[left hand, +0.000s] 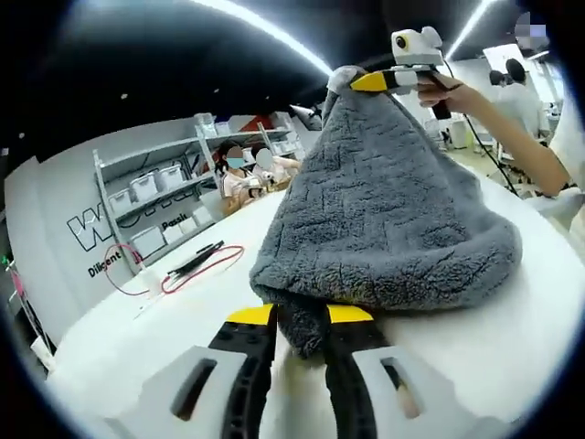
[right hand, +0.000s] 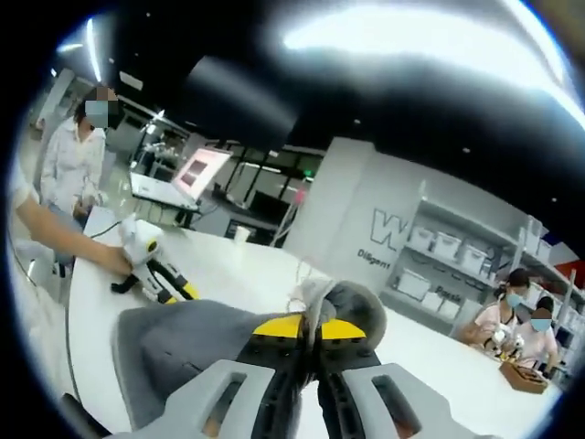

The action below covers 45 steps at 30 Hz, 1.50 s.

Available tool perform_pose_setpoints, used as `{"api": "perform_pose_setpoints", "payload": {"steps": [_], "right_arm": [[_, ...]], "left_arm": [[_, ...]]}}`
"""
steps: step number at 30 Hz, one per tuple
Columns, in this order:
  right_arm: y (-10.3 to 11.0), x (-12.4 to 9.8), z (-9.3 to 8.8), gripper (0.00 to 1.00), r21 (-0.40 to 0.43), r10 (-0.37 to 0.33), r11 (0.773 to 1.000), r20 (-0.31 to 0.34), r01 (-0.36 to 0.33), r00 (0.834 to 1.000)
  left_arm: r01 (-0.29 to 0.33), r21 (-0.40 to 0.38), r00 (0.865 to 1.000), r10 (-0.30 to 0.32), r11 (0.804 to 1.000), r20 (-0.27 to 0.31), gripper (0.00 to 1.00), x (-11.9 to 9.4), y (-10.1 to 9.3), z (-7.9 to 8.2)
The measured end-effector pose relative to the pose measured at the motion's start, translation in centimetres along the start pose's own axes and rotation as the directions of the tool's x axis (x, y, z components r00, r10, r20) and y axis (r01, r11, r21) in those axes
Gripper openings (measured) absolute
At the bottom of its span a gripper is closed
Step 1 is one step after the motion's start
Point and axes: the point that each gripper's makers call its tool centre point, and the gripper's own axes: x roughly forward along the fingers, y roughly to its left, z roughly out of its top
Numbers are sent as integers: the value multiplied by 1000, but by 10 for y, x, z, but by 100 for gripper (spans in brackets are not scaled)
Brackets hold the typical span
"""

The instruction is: Open the folded towel by lifting each exposed corner and separating the folded layers until the towel lies flat within the target outline without major curled edges

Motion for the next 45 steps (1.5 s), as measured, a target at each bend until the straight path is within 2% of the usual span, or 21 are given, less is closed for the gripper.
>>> {"api": "perform_pose_setpoints", "payload": {"steps": [2,4,7,10,11,12,14,16,19,20,24,27,28,31,33,34,35,37,38,41,45], "right_arm": [[0,0,-1,0,1,0,1000,-3,0,1000],[1,0,-5,0,-18,6,1000,-20,-6,1000],[0,0,-11,0,-19,-5,1000,-38,4,999],[1,-2,-13,0,-24,0,1000,-45,-1,999],[1,-5,-13,0,-31,2,1000,-48,-3,999],[0,-7,-12,0,-32,2,999,-46,-3,999],[-4,-8,-8,1,-13,0,1000,-28,0,1000],[-6,-8,-8,2,6,-4,1000,-22,4,1000],[-4,-8,-7,2,-16,-1,1000,-22,0,1000],[-5,-8,-7,3,-24,-5,1000,-18,5,1000],[-6,-9,-1,3,5,-4,1000,3,4,1000],[-5,-3,8,1,59,23,998,52,-26,998],[-5,-1,5,1,78,28,996,42,-31,999],[-6,7,-10,0,90,34,995,-10,-33,999],[-7,9,-12,0,117,42,992,-10,-40,999],[-9,9,-10,0,123,37,992,-1,-36,999],[-12,8,-6,0,121,27,992,12,-28,1000],[-16,6,-1,0,113,16,993,27,-19,999],[-19,4,1,0,113,11,993,33,-15,999],[-28,0,8,0,137,-15,991,69,6,998],[-40,-5,15,0,155,-52,987,98,37,994]], "left_arm": [[-10,-125,1000,9,992,-3,23,0,2,-2],[-19,-133,1000,18,991,-6,27,-3,5,-2],[-83,-124,997,82,989,-17,43,-8,12,0],[-60,-180,998,57,982,-21,37,-8,11,-2],[-4,-245,1000,0,969,-17,33,-8,1,-3],[10,-275,1000,-17,961,-22,31,-9,-3,-3],[17,-262,1000,-24,965,-20,33,-12,-4,1],[11,-263,999,-2,965,34,37,-13,-1,10],[10,-312,999,-20,950,-31,39,-11,-5,-4],[23,-299,998,-37,954,-43,39,-8,-11,-7],[80,-317,996,-91,945,-18,27,-7,-23,-4],[85,-202,996,-86,976,1,23,-6,-31,1],[88,-186,996,-87,979,11,23,-6,-33,2],[88,-198,996,-89,976,8,22,-6,-32,1],[108,-187,994,-108,976,14,17,-8,-36,2],[125,-146,992,-123,981,23,15,-9,-37,4],[100,-105,995,-99,989,19,13,-9,-34,4],[94,-99,996,-94,991,0,12,-9,-35,4],[54,-77,998,-56,996,-30,11,-11,-30,2],[41,33,999,-40,999,-32,9,-12,-33,5],[25,32,999,-25,999,-25,8,-13,-28,7]]}}
